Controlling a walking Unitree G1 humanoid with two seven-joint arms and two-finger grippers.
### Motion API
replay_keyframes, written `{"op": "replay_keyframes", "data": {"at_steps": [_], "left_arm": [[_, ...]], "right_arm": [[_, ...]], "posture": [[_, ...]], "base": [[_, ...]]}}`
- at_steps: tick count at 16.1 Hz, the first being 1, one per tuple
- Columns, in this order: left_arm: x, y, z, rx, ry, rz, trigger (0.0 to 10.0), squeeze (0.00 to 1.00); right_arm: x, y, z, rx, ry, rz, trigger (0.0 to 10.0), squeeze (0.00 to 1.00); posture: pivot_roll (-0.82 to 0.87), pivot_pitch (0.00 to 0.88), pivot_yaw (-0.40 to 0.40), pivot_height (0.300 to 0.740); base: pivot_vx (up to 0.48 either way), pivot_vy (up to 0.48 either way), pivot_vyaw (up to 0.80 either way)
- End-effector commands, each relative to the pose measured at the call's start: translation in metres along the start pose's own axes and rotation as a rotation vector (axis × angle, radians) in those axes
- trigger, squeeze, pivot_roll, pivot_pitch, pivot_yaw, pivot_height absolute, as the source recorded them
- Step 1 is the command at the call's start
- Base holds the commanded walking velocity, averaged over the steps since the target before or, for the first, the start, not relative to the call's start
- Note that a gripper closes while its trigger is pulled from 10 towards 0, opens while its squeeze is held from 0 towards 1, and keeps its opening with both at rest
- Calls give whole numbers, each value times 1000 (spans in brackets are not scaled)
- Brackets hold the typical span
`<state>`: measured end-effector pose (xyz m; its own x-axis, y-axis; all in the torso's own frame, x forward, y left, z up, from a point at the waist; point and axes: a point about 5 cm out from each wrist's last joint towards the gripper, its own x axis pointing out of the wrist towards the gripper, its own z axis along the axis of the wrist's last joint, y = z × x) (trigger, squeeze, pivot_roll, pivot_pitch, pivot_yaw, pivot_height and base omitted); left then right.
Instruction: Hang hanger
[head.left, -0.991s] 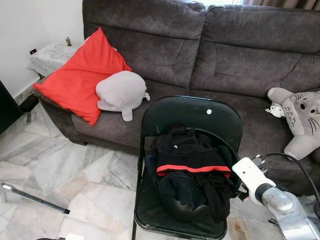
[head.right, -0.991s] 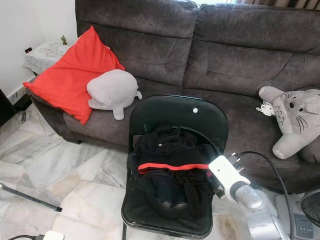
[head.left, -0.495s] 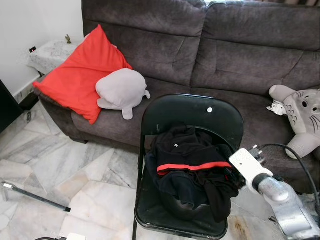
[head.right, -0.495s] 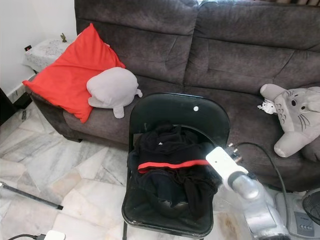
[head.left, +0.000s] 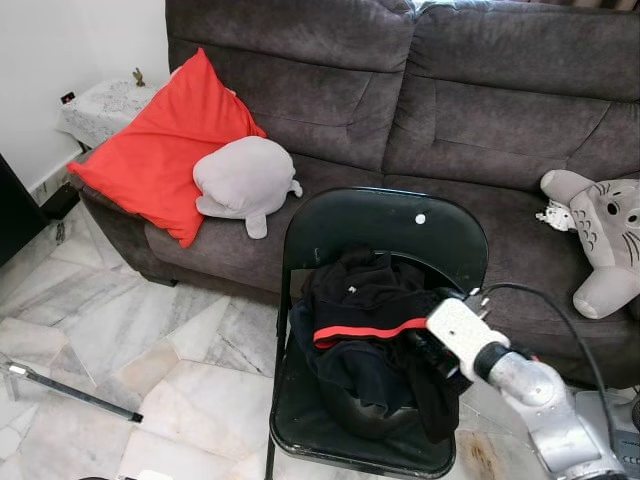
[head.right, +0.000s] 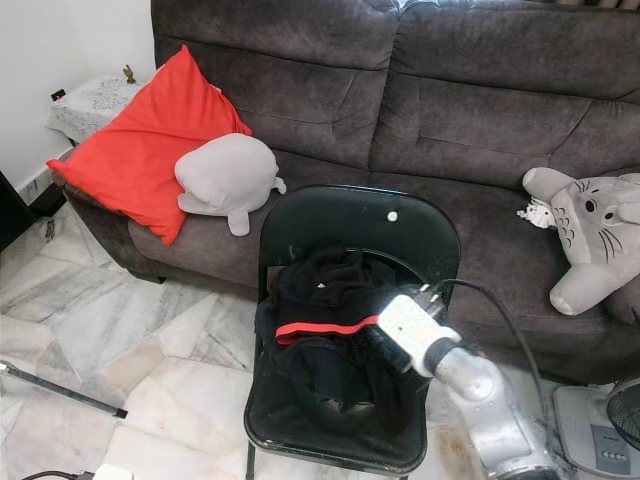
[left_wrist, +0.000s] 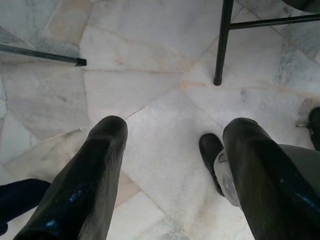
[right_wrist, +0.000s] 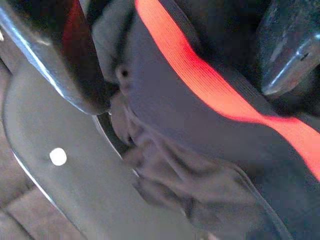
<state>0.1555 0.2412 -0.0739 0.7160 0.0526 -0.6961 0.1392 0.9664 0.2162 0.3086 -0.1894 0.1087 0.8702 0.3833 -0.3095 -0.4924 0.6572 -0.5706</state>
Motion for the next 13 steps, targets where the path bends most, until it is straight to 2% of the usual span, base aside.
{"op": "replay_keyframes", "data": {"at_steps": [1, 4, 5, 7, 10, 13], "left_arm": [[-3, 1, -9, 3, 44, -1, 10000, 0], [-3, -1, -9, 4, 45, -8, 10000, 0], [-3, -2, -10, 2, 48, -13, 10000, 0], [-3, -2, -10, 1, 51, -15, 10000, 0], [-3, -2, -11, -2, 61, -27, 10000, 0], [-3, -3, -12, -3, 64, -33, 10000, 0]], "right_arm": [[-1, 3, 3, -15, -26, 4, 10000, 0], [2, -4, -3, -22, 11, -72, 10000, 0], [1, -11, -17, -2, 105, -147, 10000, 0], [-1, -17, -27, 11, 174, -200, 10000, 0], [-4, -18, -37, 30, 239, -226, 10000, 0], [-4, -16, -41, 38, 260, -227, 10000, 0]], "posture": [[-50, 118, 16, 740], [-48, 115, 16, 740], [-48, 113, 17, 740], [-49, 112, 17, 740], [-47, 111, 18, 740], [-48, 113, 20, 740]], "base": [[0, 0, 0], [0, 0, 0], [0, 0, 0], [0, 0, 0], [0, 0, 0], [0, 0, 0]]}}
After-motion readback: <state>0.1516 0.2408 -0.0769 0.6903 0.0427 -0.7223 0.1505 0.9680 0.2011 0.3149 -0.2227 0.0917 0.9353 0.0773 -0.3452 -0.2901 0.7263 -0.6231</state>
